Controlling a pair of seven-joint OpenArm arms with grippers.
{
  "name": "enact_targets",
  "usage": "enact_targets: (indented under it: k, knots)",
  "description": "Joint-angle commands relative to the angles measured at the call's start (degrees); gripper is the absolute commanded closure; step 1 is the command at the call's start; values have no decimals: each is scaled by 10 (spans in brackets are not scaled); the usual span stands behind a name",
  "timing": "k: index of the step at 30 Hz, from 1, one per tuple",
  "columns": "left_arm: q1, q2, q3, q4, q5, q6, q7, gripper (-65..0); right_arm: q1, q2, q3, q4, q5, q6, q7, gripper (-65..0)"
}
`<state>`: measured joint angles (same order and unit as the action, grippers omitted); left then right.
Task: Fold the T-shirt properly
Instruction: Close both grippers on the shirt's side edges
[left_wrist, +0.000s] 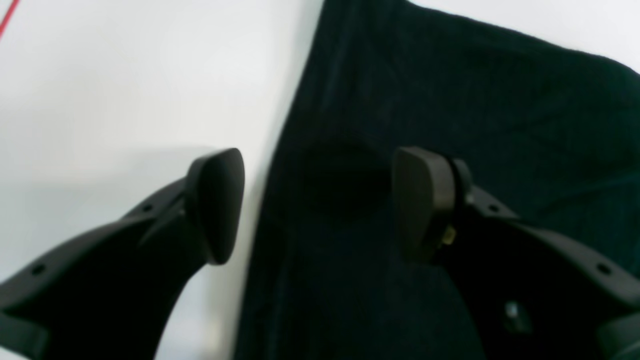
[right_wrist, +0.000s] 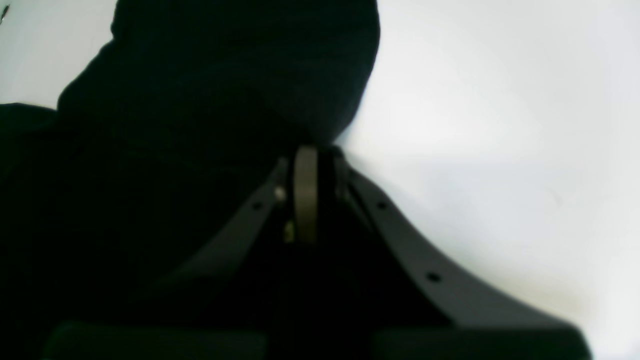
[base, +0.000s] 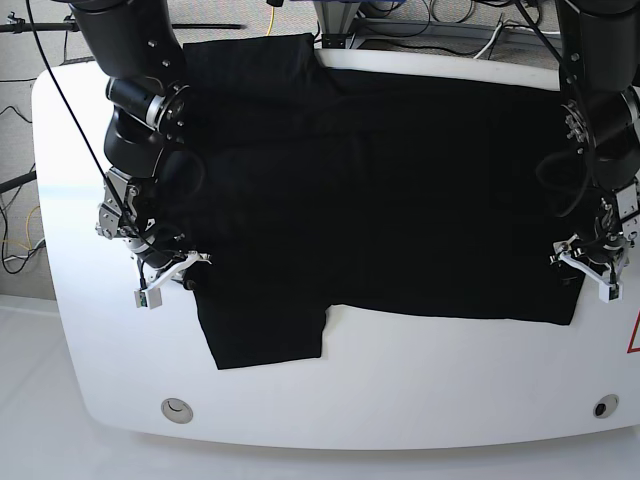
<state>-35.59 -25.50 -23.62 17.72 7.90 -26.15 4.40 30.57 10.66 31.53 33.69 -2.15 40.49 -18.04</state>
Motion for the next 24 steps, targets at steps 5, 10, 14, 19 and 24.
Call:
enact_targets:
  k: [5, 10, 14, 19, 24]
  knots:
    - [-16, -9, 0, 4, -2, -2, -2, -405, 11, 6, -1, 5, -6, -5, -10, -6]
    - [-5, -7, 0, 18, -4, -5, 5, -254, 8, 6, -1, 3, -6, -5, -11, -11]
    - [-1, -6, -1, 18, -4, -5, 5, -130, 8, 6, -2, 4, -6, -5, -11, -11]
    - [4, -2, 0, 22, -5, 0, -6, -103, 8, 6, -2, 7, -5, -5, -7, -12]
    - [8, 0, 1, 26, -4, 0, -9, -222, 7, 6, -2, 8, -5, -5, -8, -12]
